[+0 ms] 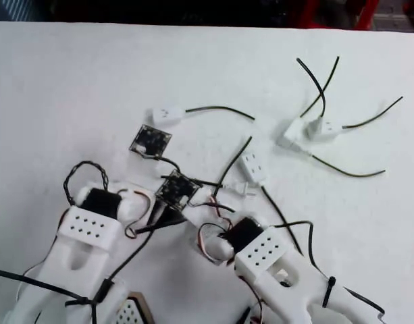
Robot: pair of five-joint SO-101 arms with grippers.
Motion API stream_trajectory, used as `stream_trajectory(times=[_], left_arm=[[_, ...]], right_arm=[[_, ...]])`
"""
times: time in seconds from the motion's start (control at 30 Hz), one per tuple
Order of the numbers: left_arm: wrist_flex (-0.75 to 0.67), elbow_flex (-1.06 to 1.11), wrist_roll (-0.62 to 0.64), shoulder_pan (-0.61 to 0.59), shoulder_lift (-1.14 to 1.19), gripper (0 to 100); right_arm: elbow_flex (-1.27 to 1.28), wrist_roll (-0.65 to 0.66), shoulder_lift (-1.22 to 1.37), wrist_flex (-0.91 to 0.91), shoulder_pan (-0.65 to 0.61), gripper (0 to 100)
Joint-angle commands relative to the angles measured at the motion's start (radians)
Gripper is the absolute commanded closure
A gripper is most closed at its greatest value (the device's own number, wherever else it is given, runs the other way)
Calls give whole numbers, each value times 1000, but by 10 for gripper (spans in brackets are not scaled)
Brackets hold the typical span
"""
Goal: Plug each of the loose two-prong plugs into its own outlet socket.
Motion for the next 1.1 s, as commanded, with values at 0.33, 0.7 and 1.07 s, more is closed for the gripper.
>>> stream_trajectory(times=[0.33,0.7,1.07], left_arm=[[-18,-5,-9,-10,-31,653],[-18,-5,-9,-10,-31,653],[-18,-9,-9,-61,-31,653]], right_arm=[[-107,-63,-15,45,-44,894],[-100,-72,-7,-12,-48,980],[-40,-72,-108,-18,-8,981]])
